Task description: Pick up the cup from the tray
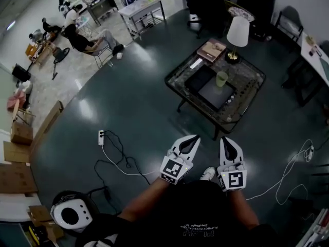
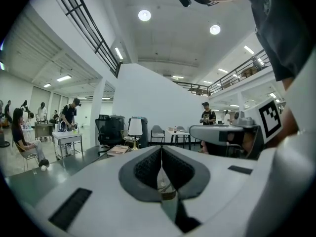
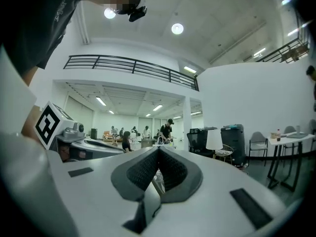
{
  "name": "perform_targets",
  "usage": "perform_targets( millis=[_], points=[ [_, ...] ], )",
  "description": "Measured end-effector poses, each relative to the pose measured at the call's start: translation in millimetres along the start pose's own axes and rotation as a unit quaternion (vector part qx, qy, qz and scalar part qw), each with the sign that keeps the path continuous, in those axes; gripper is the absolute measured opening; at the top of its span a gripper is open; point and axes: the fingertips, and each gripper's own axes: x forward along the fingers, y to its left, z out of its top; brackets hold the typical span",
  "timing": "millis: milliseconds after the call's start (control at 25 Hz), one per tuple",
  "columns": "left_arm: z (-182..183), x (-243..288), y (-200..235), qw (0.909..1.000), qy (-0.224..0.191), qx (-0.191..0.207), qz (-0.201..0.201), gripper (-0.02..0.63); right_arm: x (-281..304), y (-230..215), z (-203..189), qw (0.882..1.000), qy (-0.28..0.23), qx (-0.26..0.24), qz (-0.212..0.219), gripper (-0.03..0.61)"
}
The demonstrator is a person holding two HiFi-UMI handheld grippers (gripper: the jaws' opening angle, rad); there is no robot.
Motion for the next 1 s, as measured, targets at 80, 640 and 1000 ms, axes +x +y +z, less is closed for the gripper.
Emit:
perform_targets(
  millis=[80,640,1000],
  points=[
    [-1,6,-4,1.0,0.003,0.0,0.003,0.011,-1,-5,-2,1.0,-0.002,0.006,0.008,0.008],
    [-1,55,-22,0.9991,0.013,0.01,0.04,0.011,-12,-57,-16,0.999,-0.002,0.015,0.041,0.008],
    [-5,77,-24,0.9994,0.021,-0.002,0.026,0.011,-1,-78,-28,0.999,0.009,0.026,0.037,0.008]
  ],
)
